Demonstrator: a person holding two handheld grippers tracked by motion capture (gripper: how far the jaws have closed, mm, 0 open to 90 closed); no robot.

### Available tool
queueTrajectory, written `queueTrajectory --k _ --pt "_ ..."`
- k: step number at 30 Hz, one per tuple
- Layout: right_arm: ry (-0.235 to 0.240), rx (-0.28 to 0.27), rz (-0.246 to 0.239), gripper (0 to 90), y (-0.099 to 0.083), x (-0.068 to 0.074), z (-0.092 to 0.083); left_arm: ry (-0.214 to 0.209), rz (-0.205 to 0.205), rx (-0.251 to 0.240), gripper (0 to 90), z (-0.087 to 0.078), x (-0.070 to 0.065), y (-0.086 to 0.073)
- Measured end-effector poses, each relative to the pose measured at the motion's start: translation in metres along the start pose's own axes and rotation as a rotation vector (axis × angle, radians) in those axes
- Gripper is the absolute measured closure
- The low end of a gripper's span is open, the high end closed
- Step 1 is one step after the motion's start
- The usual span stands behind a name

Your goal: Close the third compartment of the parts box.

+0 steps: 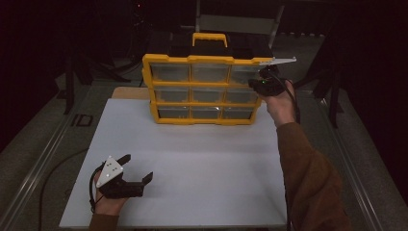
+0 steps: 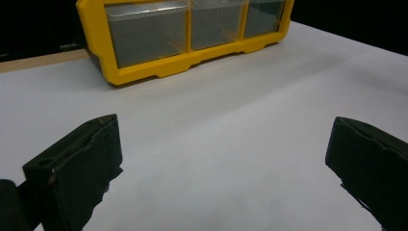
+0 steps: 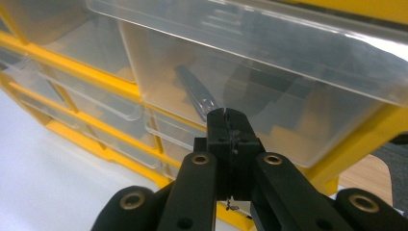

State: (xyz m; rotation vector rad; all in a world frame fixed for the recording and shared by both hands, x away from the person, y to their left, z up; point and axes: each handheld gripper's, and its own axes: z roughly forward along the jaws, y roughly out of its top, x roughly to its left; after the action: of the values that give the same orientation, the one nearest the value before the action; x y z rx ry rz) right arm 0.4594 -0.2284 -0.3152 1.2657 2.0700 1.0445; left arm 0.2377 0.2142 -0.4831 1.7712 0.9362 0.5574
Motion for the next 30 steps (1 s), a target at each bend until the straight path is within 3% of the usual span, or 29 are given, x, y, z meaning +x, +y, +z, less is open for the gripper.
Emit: queueTrajectory --k 17,30 --pt "-0.057 -0.008 0.026 90.0 -0.0018 -0.0078 0.0055 0.001 0.0 0.001 0.1 0.0 0.0001 0.0" --pt "-0.065 -0.011 0.024 89.9 -0.0024 -0.0072 0.0071 0.0 0.003 0.003 0.1 0.0003 -0.0003 0.0"
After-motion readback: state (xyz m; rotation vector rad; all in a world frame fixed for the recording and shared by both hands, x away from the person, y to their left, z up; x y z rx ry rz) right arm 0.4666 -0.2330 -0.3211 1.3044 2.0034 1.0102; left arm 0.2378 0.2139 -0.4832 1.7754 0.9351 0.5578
